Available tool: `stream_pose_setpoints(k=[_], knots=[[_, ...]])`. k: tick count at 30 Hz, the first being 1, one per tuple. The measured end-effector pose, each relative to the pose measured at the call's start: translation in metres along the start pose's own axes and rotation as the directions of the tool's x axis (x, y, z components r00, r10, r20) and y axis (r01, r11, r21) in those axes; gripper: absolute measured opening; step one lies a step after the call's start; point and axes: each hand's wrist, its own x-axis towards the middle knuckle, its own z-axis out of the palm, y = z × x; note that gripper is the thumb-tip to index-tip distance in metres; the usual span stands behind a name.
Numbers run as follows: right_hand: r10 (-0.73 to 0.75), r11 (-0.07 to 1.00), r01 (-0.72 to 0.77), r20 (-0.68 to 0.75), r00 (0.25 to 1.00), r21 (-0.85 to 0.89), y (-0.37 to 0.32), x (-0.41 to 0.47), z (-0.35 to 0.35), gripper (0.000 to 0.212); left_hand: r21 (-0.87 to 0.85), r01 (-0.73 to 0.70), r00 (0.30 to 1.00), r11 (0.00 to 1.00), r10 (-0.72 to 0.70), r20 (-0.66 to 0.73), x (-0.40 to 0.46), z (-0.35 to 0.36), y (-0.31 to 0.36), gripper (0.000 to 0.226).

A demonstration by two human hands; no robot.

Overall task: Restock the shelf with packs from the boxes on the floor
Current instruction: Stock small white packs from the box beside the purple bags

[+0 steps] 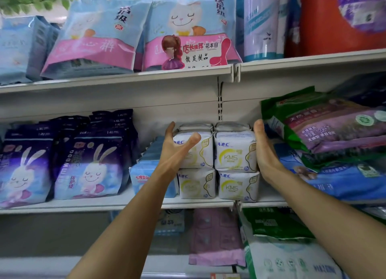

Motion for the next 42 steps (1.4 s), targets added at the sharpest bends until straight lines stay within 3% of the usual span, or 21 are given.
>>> stream_pose_setpoints(k=[2, 4, 7, 9, 12, 17, 19, 22, 24, 26, 32, 42], knots=[[-0.092, 0.995, 0.092, -0.018, 0.996, 0.032, 0.001, -0.010, -0.002, 0.088, 0.001, -0.028, 0.999, 1.000, 0.028, -0.021, 0.000, -0.001, 0.000, 0.092], [-0.152, 0.986, 0.156, -0.069, 0.986, 0.053, 0.010, -0.018, -0.003, 0.088, -0.019, -0.042, 0.998, 0.999, 0.041, -0.039, -0.001, 0.000, -0.001, 0.091], [-0.260, 0.955, 0.277, -0.151, 0.954, 0.104, 0.022, -0.036, 0.006, 0.072, -0.067, -0.054, 0.995, 0.996, 0.048, -0.085, -0.008, 0.008, -0.004, 0.088], [-0.292, 0.934, 0.321, -0.181, 0.939, 0.158, 0.031, -0.043, 0.012, 0.081, -0.097, -0.057, 0.991, 0.994, 0.044, -0.127, -0.014, 0.014, -0.007, 0.093], [-0.320, 0.927, 0.335, -0.112, 0.941, 0.170, 0.050, -0.044, 0.012, 0.101, -0.093, -0.061, 0.991, 0.994, 0.049, -0.126, -0.020, 0.014, -0.013, 0.116], [-0.331, 0.933, 0.334, -0.046, 0.943, 0.132, 0.060, -0.040, 0.008, 0.117, 0.109, -0.169, 0.985, 0.980, 0.173, -0.029, -0.025, 0.006, -0.017, 0.136], [-0.337, 0.932, 0.342, -0.060, 0.940, 0.124, 0.061, -0.037, 0.008, 0.115, 0.273, -0.241, 0.968, 0.931, 0.250, 0.002, -0.027, 0.002, -0.014, 0.141], [-0.331, 0.936, 0.337, -0.068, 0.941, 0.102, 0.066, -0.031, 0.007, 0.111, 0.580, -0.354, 0.929, 0.734, 0.345, 0.130, -0.026, -0.011, -0.021, 0.151], [-0.345, 0.933, 0.349, -0.064, 0.937, 0.088, 0.067, -0.027, 0.006, 0.107, 0.677, -0.404, 0.912, 0.615, 0.327, 0.247, -0.023, -0.019, -0.032, 0.157], [-0.367, 0.927, 0.369, -0.048, 0.929, 0.061, 0.066, -0.024, 0.007, 0.103, 0.709, -0.421, 0.907, 0.566, 0.288, 0.308, -0.024, -0.021, -0.040, 0.159], [-0.371, 0.925, 0.370, -0.002, 0.929, 0.093, 0.060, -0.025, 0.013, 0.075, 0.661, -0.376, 0.927, 0.650, 0.277, 0.254, -0.026, -0.016, -0.044, 0.155], [-0.374, 0.927, 0.371, 0.043, 0.927, 0.051, 0.061, -0.016, 0.008, 0.078, 0.654, -0.360, 0.932, 0.665, 0.283, 0.225, -0.029, -0.013, -0.044, 0.153]])
